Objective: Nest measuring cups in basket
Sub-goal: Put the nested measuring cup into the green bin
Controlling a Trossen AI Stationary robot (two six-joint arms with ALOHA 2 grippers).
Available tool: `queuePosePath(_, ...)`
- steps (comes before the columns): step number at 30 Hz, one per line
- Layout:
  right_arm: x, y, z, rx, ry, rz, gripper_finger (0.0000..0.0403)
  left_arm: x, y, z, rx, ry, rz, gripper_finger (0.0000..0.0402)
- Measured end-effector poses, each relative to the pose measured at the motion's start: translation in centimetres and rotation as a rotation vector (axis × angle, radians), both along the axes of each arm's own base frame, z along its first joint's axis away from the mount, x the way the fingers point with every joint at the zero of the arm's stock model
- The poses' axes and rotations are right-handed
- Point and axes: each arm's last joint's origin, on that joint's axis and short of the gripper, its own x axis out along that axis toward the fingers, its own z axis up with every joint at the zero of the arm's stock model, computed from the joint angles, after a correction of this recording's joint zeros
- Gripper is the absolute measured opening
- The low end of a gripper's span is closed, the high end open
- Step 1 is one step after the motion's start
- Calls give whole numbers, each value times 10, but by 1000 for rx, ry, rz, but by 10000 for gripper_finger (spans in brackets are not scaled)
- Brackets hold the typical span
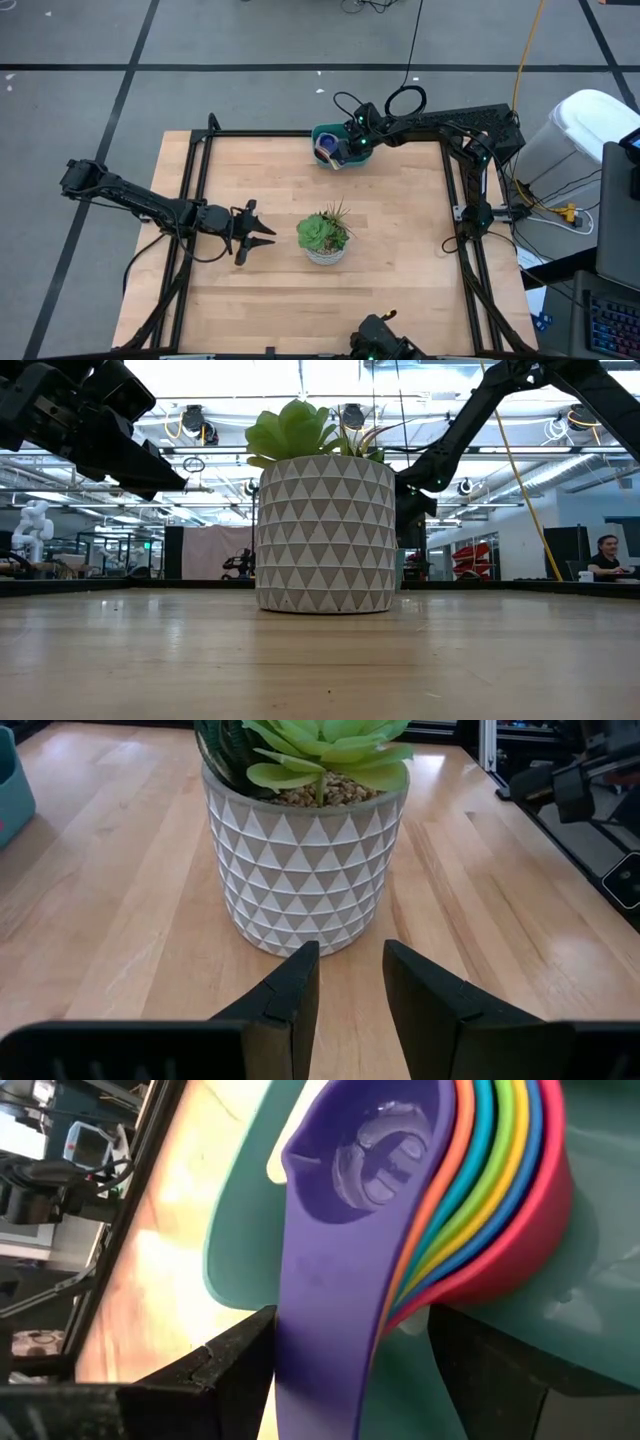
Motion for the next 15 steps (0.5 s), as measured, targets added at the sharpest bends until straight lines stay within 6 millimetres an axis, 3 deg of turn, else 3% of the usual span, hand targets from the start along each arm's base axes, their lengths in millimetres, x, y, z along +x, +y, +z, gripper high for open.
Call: queuePosePath(15, 0, 3, 10, -106, 6, 32, 251, 0, 0, 0, 2, 0, -1, 118)
